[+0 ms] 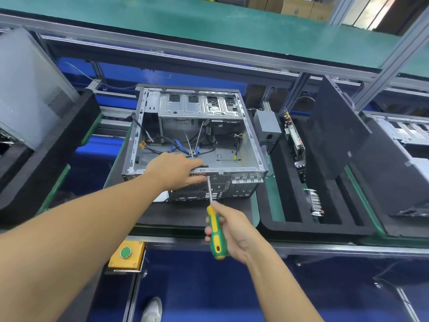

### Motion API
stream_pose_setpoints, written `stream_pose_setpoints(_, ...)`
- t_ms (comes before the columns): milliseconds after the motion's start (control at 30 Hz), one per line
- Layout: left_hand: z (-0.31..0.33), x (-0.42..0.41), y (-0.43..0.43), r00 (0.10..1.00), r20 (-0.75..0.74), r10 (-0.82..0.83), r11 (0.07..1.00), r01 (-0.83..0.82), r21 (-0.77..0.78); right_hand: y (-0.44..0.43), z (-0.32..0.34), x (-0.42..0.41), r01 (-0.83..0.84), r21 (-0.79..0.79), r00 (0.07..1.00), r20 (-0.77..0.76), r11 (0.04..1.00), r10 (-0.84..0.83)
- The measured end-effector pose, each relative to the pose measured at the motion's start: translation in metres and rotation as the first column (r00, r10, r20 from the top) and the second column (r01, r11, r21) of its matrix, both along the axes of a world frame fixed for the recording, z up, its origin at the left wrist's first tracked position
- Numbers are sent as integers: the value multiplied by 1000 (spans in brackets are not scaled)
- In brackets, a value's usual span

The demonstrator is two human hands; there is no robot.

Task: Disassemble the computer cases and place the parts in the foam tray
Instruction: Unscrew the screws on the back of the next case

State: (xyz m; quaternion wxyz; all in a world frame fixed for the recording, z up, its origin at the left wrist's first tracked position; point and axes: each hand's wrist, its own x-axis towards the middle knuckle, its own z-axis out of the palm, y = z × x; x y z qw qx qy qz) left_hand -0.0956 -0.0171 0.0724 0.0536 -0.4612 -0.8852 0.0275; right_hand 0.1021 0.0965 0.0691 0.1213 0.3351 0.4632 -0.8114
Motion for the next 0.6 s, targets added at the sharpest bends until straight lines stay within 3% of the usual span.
stream_pose_setpoints(33,-1,-1,0,1000,-2,3,1000,-3,-1,3,2,0,-20,-100,1000,-3,995,20)
stream_pose_setpoints(100,-2,-3,1,1000,-5,6,1000,-6,-8,7,3,1,-57,-136,998,-15,989,55)
stream_pose_setpoints(267,-1,-2,0,1000,6,16,999,-16,-30,-2,-4,5,18,156,999,-29,988,-14)
stream_pose_setpoints(367,0,-1,0,1000,-3,13,999,-13,-37,-3,-8,5,71,192,997,-43,979,-64)
stream_pose_setpoints(433,-1,-2,0,1000,-8,4,999,-4,-39,-3,-7,5,74,132,996,-56,988,-67)
stream_pose_setpoints(600,-1,-2,1,1000,-25,-1,1000,1,-18,5,5,3,-29,-199,999,-34,980,23)
